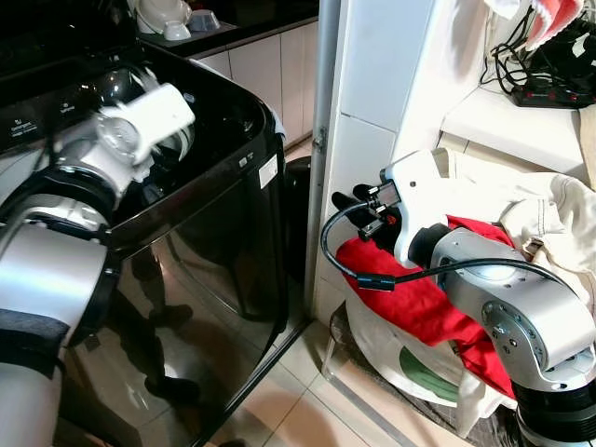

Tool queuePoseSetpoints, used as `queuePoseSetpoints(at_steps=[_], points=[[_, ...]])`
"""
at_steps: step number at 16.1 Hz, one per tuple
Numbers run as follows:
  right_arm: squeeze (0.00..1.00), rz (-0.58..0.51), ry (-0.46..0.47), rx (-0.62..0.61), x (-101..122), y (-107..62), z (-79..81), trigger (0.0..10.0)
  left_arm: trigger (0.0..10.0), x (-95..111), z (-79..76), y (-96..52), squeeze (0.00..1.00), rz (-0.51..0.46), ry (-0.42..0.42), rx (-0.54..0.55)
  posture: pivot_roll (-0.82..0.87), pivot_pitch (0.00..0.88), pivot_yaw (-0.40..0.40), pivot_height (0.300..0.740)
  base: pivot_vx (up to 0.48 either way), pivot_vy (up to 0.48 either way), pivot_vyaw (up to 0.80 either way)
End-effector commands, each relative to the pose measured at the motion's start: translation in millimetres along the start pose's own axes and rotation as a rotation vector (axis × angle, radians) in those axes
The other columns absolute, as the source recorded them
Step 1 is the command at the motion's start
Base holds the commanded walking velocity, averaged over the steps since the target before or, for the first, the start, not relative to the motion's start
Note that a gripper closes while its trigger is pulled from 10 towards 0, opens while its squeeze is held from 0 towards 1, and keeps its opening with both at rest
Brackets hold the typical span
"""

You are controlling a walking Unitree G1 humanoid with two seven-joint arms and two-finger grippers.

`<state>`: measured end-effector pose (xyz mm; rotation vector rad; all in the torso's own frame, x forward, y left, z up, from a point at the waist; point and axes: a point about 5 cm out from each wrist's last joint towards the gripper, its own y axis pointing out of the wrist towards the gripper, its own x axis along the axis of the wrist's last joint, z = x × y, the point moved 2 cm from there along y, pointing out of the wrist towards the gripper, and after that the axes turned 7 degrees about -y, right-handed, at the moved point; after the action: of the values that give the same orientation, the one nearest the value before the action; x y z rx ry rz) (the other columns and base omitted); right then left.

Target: Clothes washing

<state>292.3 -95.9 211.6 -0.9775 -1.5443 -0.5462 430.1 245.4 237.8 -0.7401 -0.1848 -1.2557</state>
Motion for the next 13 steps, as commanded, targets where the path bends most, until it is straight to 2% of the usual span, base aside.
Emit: queuePoseSetpoints(at_steps=[1,3,5,7,10,12,13], points=[[0.00,-0.017,0.002,0.010,5.1,-1.3,-0.3,10.0,10.0,-8.9,-7.7,0.5,0.00,0.032,-0.034,-0.092,-0.10,0.000,0.063,0.740,0.000,0.000,0.00],[0.00,-0.015,0.001,0.021,4.7,-1.1,1.2,10.0,10.0,-19.2,-13.8,0.6,0.00,0.076,-0.005,-0.156,-0.10,0.000,0.063,0.740,0.000,0.000,0.00],[0.00,-0.015,-0.004,0.039,4.7,-0.3,3.6,10.0,10.0,-34.9,-12.1,0.9,0.00,0.156,0.098,-0.116,-0.10,0.000,0.053,0.740,0.000,0.000,0.00],[0.00,-0.017,-0.004,0.050,5.2,-0.1,5.7,10.0,10.0,-40.8,-11.2,1.4,0.00,0.193,0.151,-0.077,-0.10,0.000,0.056,0.740,0.000,0.000,0.00],[0.00,-0.014,-0.002,0.051,4.6,-1.1,7.1,10.0,10.0,-46.3,-18.4,3.7,0.00,0.215,0.174,-0.069,-0.11,0.000,0.061,0.740,0.000,0.000,0.00],[0.00,-0.010,-0.003,0.046,3.9,-2.1,7.2,10.0,10.0,-47.4,-14.6,4.6,0.00,0.201,0.178,0.017,-0.11,0.000,0.064,0.740,0.000,0.000,0.00],[0.00,-0.009,-0.004,0.042,3.6,-2.3,6.9,10.0,10.0,-43.3,-9.7,4.7,0.00,0.166,0.151,0.082,-0.11,0.000,0.064,0.740,0.000,0.000,0.00]])
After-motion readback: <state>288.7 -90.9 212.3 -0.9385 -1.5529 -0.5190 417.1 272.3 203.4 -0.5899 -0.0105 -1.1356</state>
